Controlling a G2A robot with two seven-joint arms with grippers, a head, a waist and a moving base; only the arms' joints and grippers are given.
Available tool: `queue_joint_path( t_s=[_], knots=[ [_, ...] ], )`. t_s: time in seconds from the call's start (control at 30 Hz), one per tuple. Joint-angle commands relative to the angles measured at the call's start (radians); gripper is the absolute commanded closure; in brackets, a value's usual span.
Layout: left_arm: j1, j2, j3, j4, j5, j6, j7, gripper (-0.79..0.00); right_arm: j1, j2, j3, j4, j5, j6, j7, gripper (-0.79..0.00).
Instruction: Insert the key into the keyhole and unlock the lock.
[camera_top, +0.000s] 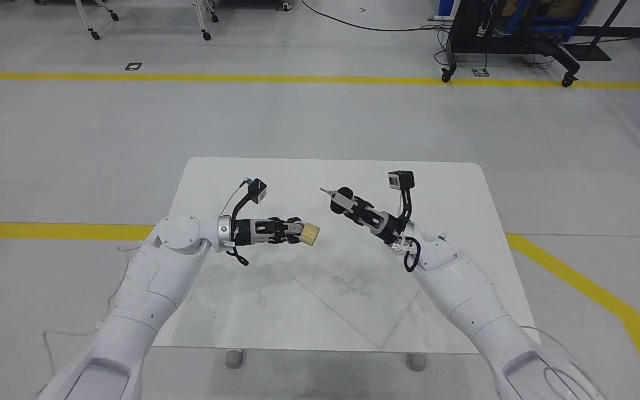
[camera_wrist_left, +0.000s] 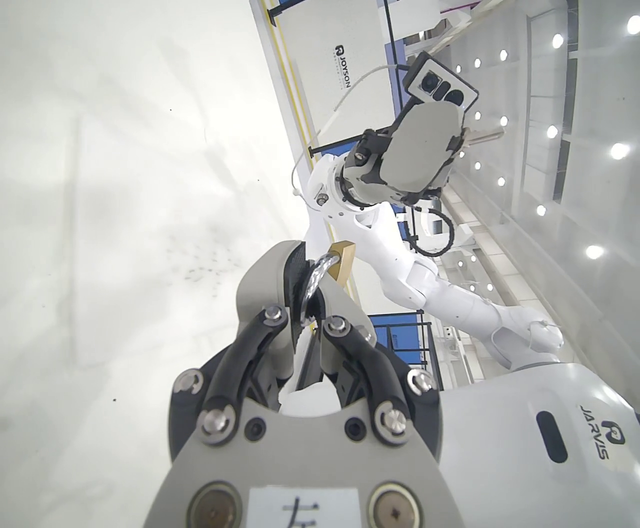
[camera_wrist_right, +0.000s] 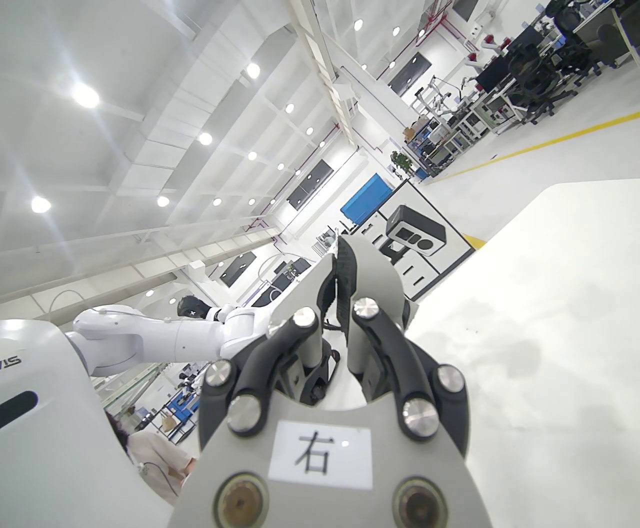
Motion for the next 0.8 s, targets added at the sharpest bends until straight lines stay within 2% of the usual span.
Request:
queue_joint_path(
  t_s=[0.0,0.2,0.27,0.53,0.77],
  knots=[
    [-0.01,-0.005,0.007,0.016,-0.024,-0.007,-0.015,0.0,0.008,-0.005,-0.01,0.008,-0.02,0.016,-0.011,0.0],
    [-0.038,-0.017,0.023,0.059,-0.077,-0.005,-0.054,0.0,0.017,-0.02,-0.038,0.029,-0.036,0.012,-0.032,0.0],
    [-0.046,-0.02,0.026,0.07,-0.077,-0.009,-0.046,0.0,0.013,-0.024,-0.053,0.025,-0.002,0.007,-0.005,0.0],
    [-0.05,-0.024,0.026,0.072,-0.084,-0.008,-0.023,0.0,0.011,-0.019,-0.07,0.031,0.025,0.001,0.118,0.0],
    [-0.053,-0.024,0.016,0.089,-0.079,0.032,0.024,0.0,-0.029,0.001,-0.023,-0.022,0.051,-0.037,0.128,0.0]
  ],
)
